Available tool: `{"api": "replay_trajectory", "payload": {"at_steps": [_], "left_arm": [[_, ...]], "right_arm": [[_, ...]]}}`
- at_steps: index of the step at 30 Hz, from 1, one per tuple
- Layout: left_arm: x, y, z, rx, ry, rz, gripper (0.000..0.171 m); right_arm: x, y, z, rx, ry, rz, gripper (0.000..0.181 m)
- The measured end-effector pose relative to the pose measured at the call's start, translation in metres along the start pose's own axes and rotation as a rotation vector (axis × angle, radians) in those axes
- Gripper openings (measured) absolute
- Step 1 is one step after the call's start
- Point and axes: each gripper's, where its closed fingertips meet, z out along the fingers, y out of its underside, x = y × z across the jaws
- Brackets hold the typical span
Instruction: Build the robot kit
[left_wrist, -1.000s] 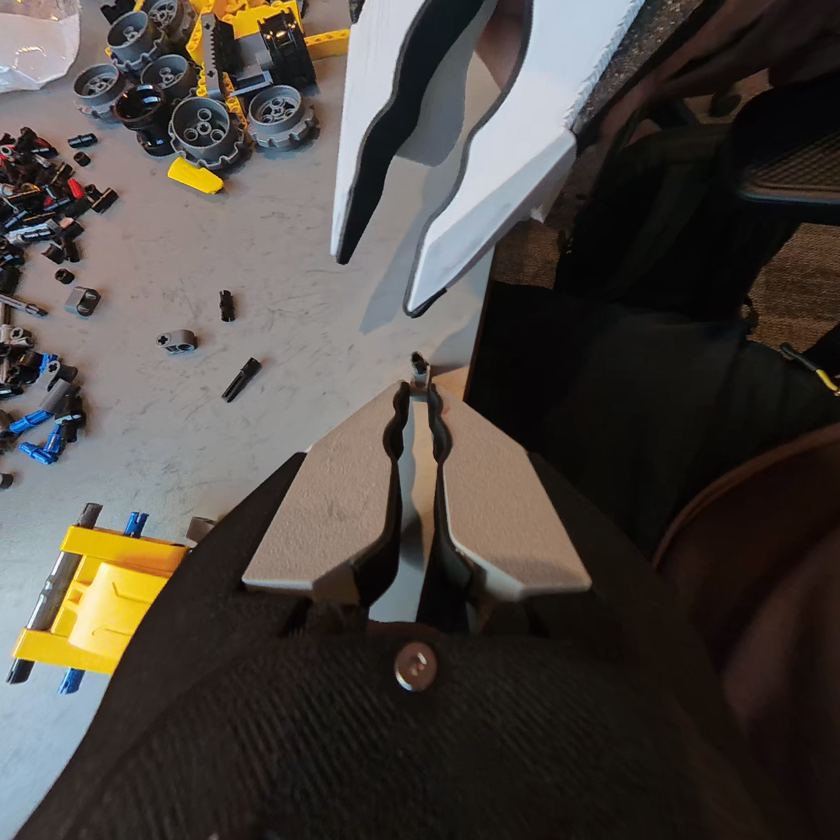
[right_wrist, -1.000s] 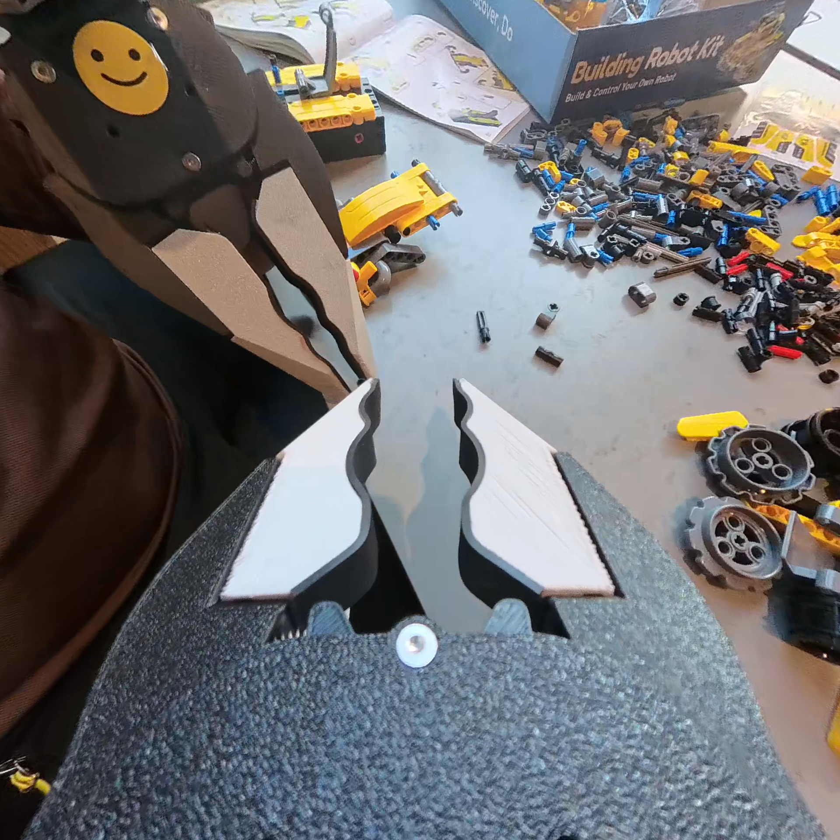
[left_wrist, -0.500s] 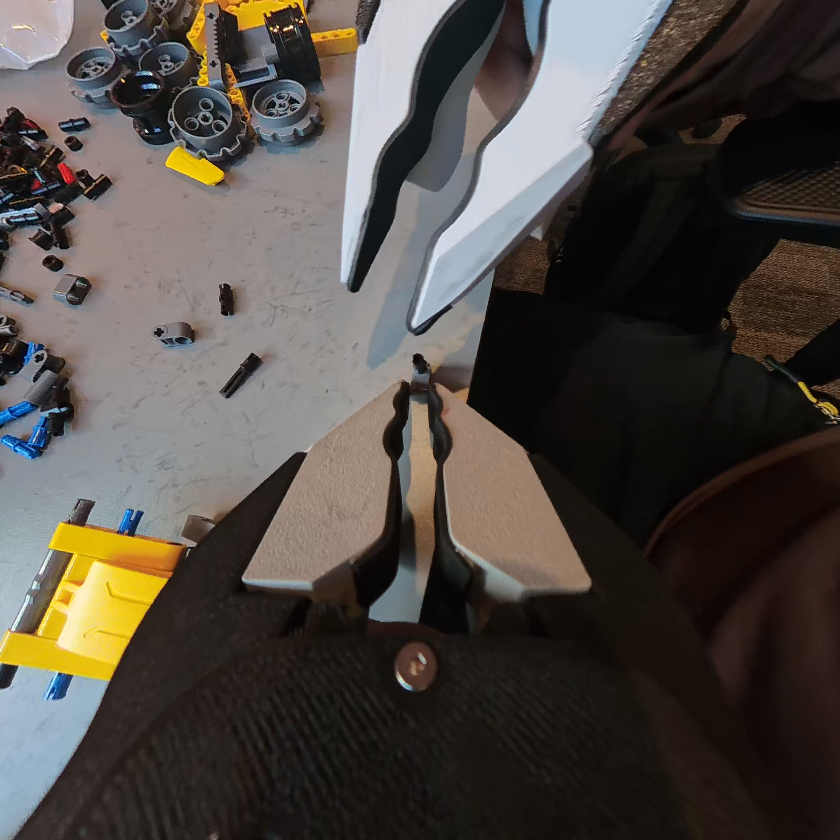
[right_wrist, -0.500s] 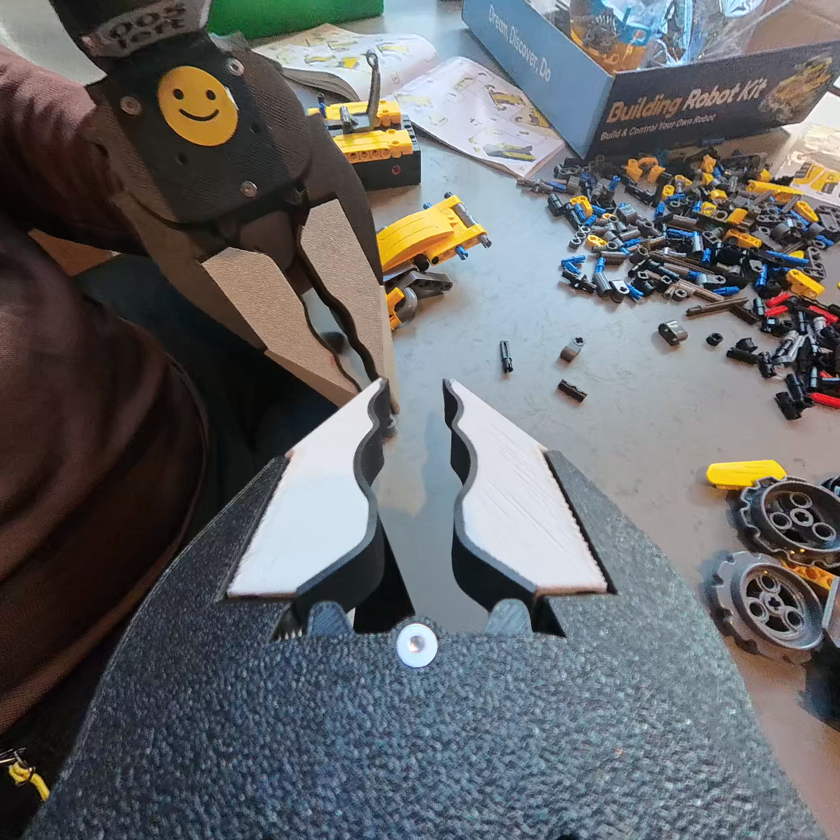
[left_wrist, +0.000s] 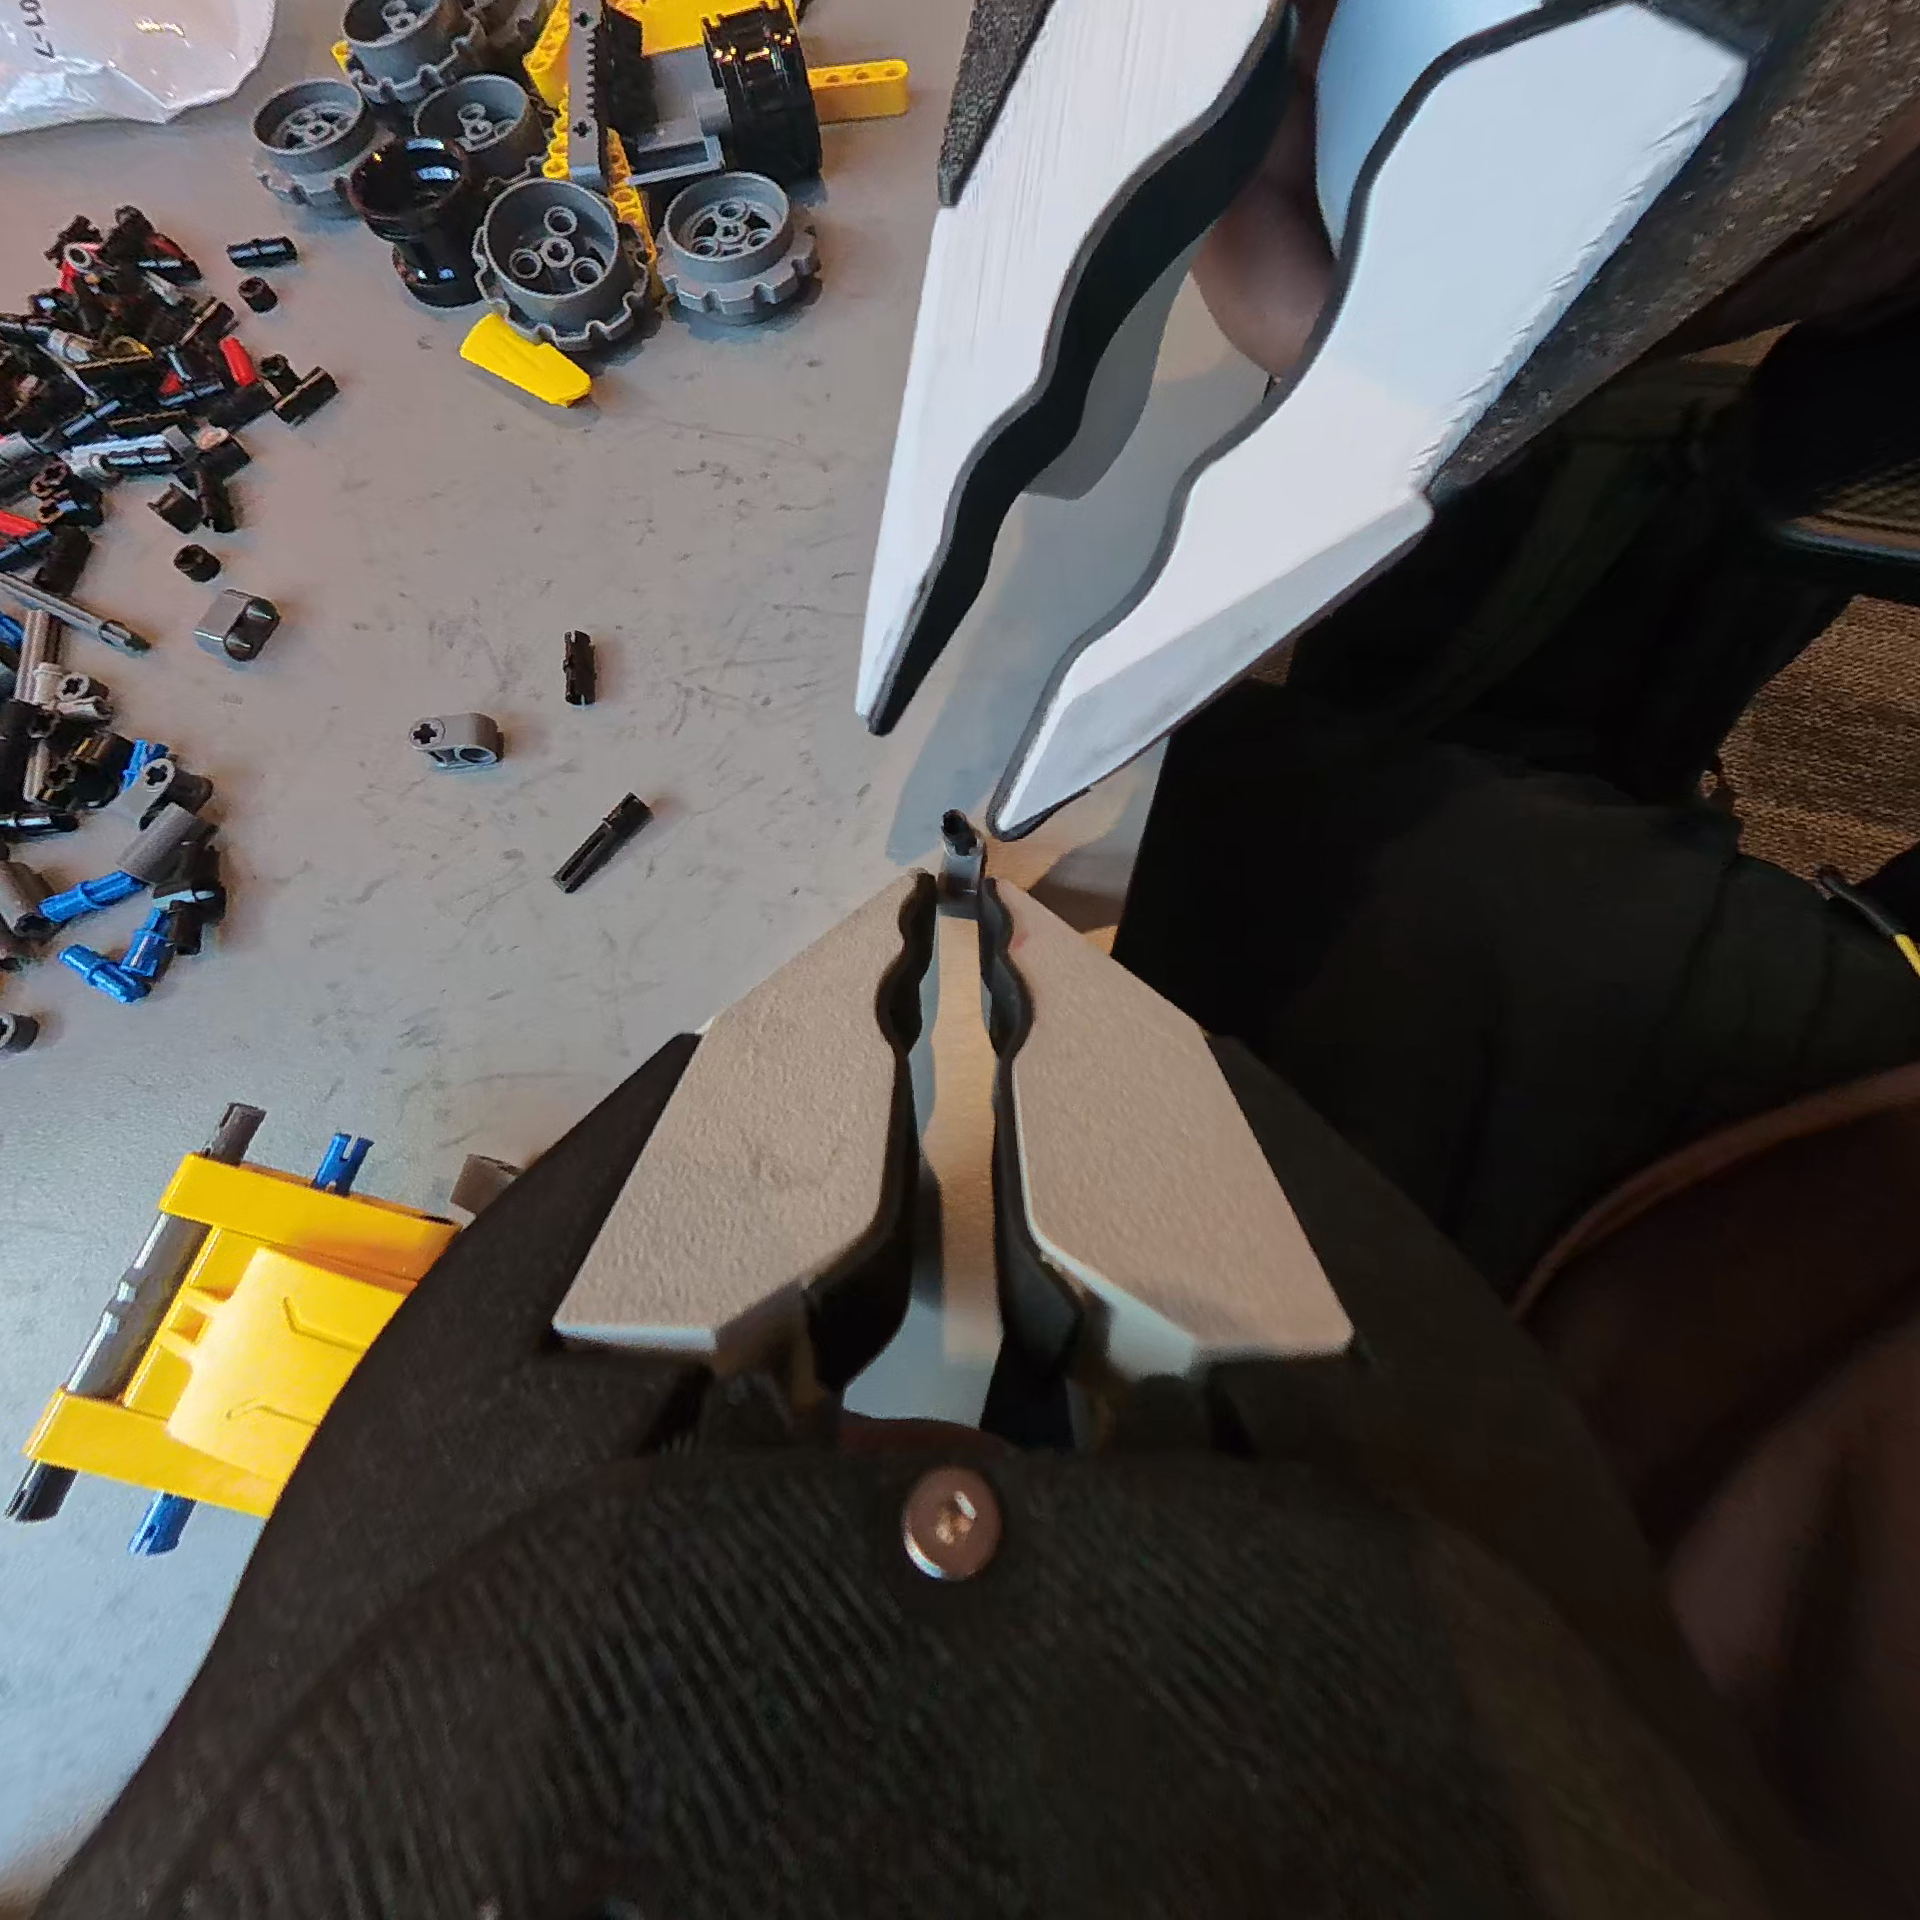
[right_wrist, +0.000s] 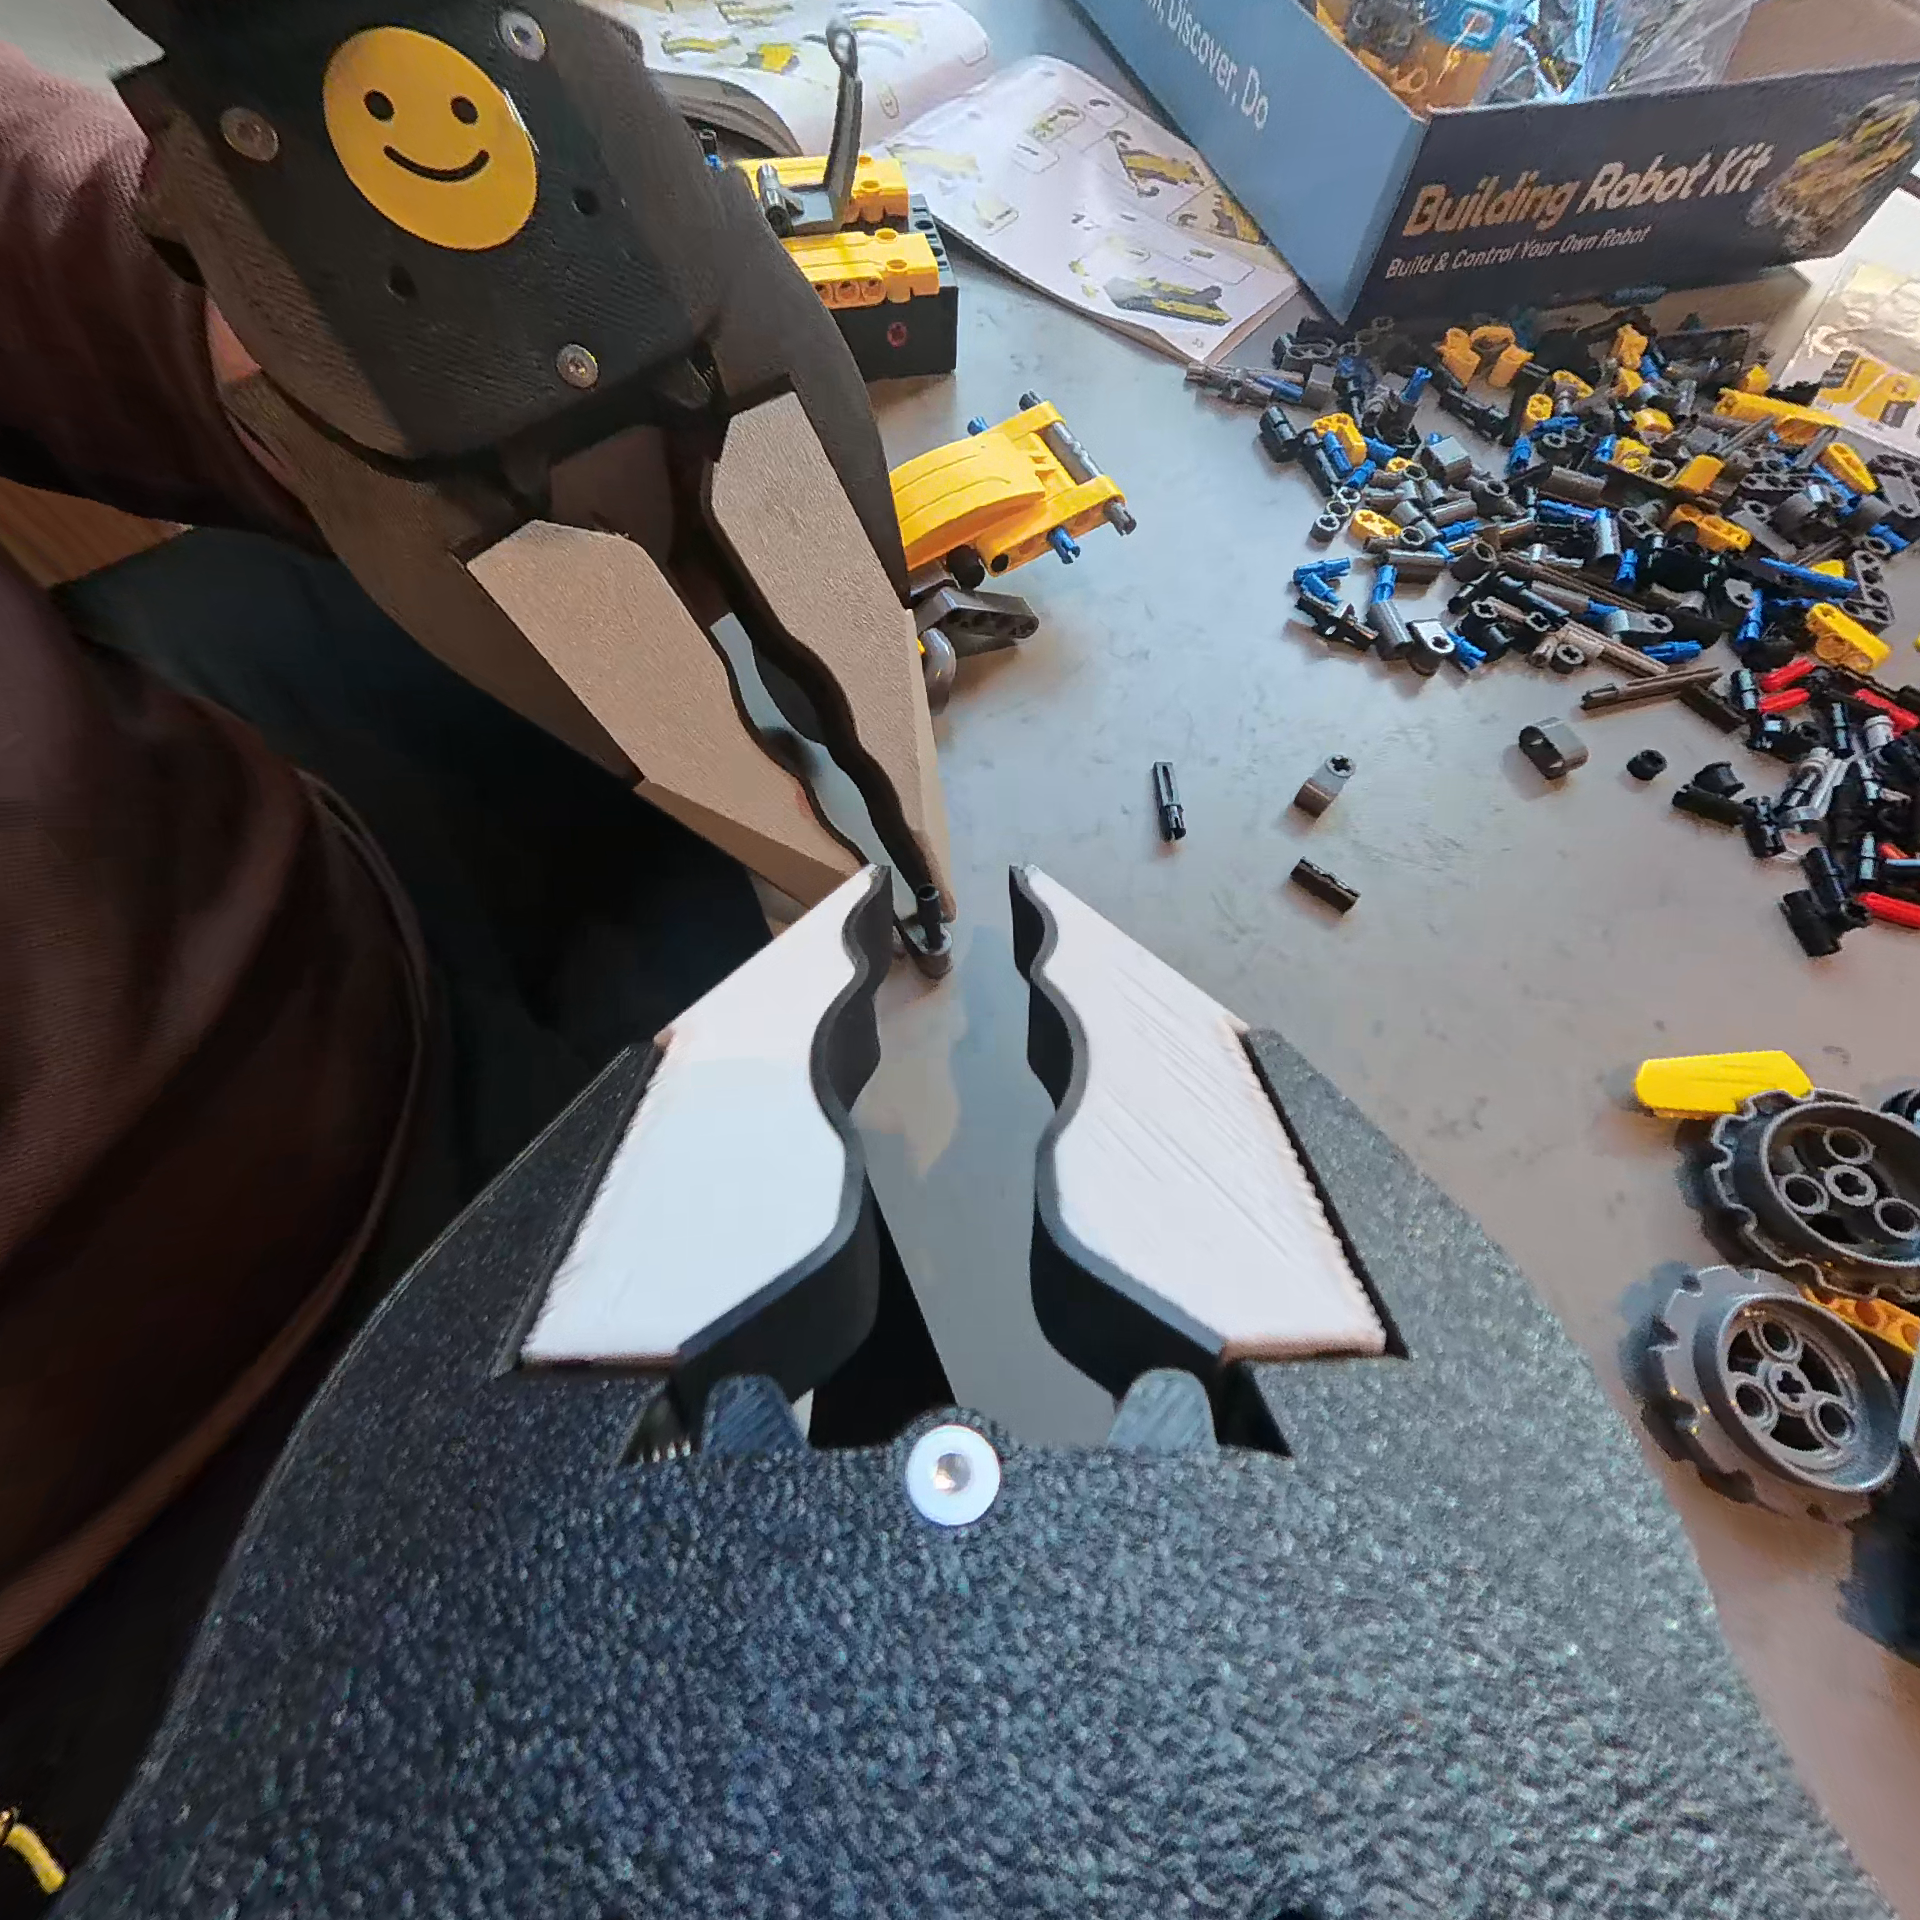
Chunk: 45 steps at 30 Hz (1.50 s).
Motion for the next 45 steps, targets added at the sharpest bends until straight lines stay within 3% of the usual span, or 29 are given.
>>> {"api": "replay_trajectory", "payload": {"at_steps": [38,45], "left_arm": [[-0.009,0.0,0.0,-0.001,-0.045,-0.044,0.006],[-0.013,0.001,-0.001,-0.004,-0.071,-0.058,0.005]], "right_arm": [[0.018,0.001,0.004,-0.012,0.101,0.042,0.016],[0.036,0.013,-0.002,-0.057,0.18,0.107,0.016]]}}
